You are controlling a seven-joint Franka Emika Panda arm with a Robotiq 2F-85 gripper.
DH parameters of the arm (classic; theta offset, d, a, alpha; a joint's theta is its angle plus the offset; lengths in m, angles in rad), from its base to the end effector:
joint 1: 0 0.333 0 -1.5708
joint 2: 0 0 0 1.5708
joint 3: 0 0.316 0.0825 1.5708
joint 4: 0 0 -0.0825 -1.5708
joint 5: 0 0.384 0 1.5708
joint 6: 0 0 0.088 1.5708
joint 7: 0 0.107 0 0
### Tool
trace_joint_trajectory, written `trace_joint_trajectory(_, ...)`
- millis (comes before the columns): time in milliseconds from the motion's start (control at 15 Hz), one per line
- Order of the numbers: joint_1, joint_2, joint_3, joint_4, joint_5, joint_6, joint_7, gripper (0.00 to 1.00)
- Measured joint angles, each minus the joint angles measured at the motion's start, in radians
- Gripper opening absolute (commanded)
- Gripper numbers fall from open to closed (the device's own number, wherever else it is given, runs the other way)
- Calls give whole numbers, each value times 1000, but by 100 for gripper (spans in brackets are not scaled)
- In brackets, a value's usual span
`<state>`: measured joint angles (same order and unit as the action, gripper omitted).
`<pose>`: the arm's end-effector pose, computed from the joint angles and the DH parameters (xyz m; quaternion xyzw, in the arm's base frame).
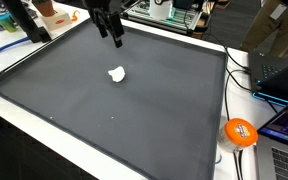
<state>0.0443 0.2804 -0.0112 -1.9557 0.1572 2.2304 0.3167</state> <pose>0.6069 0.0252 0.3345 -0.9802 0.1885 0.0132 0.0590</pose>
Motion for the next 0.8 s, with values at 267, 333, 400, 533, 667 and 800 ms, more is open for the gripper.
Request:
trace_joint_trajectory(267,26,27,-1,97,-69,-2,81,100)
trace_joint_trajectory(333,37,33,-4,123,-115,-12,115,100)
trace_joint_trajectory(400,49,38,-9,149,-164,-32,152,100)
trace_joint_trajectory(533,78,51,-19,206,-259,-95,218,100)
trace_joint_trajectory(667,106,77,-22,268,-335,-161,273,100)
trace_joint_trajectory(800,133,116,-22,332,-392,-229,307,100)
